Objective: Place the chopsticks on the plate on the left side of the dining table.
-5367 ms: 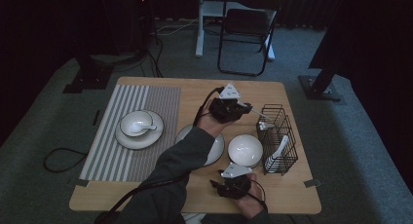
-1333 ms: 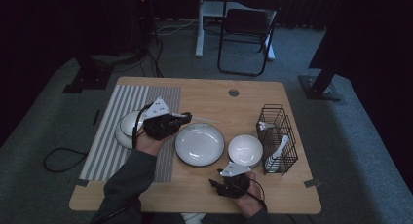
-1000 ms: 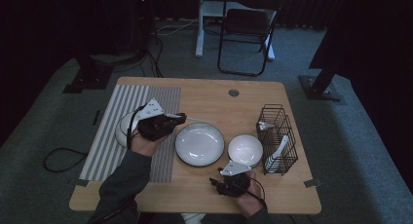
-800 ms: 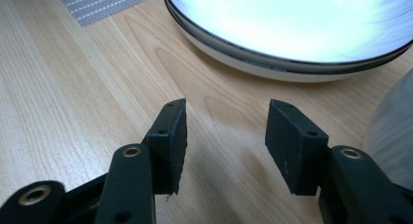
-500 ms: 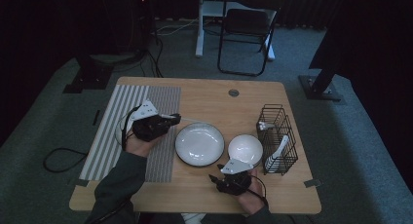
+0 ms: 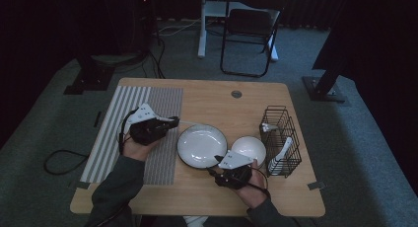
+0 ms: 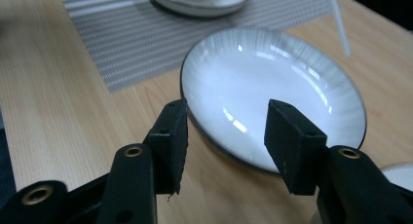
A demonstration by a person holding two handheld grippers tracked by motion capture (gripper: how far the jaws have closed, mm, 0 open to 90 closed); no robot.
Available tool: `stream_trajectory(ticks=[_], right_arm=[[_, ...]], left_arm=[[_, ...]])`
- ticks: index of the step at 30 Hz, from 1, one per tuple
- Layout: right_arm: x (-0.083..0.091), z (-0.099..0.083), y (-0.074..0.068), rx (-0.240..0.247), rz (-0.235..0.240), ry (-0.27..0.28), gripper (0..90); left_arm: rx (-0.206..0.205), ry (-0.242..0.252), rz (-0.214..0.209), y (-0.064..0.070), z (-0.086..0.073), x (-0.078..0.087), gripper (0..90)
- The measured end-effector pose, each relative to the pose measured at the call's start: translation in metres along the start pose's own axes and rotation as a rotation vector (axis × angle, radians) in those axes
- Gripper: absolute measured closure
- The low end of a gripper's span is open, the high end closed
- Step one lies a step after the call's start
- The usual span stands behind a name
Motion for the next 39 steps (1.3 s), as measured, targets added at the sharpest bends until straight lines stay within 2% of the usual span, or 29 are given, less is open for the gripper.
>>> stream_trajectory(ticks=[11,17,25,34,39], right_arm=[[-0.003,0.041,0.02,0.045,-0.007,0.009,53.7],[-0.003,0.061,0.024,0.079,-0.015,0.031,56.4],[-0.01,0.085,0.035,0.091,-0.017,0.061,65.3],[-0.026,0.101,0.041,0.113,-0.004,0.064,78.1],[-0.04,0.103,0.042,0.141,0.003,0.015,81.7]], left_arm=[[0.008,-0.006,0.012,-0.002,-0.003,0.007,84.9],[0.019,0.001,0.012,-0.003,-0.004,0.012,84.9],[0.02,0.002,0.024,-0.003,-0.006,0.021,84.9],[0.032,0.009,0.029,-0.001,-0.009,0.029,84.9],[0.021,0.012,0.03,0.002,-0.006,0.034,84.9]])
Point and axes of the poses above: each handheld gripper's, and its own axes: x roughly backward along the jaws, z roughly out of its top, y roughly to its right, the point moved 3 cm from there along -x, roughly forward along the jaws, and after that the axes turned 4 degrees about -x, right-handed, at the moved point
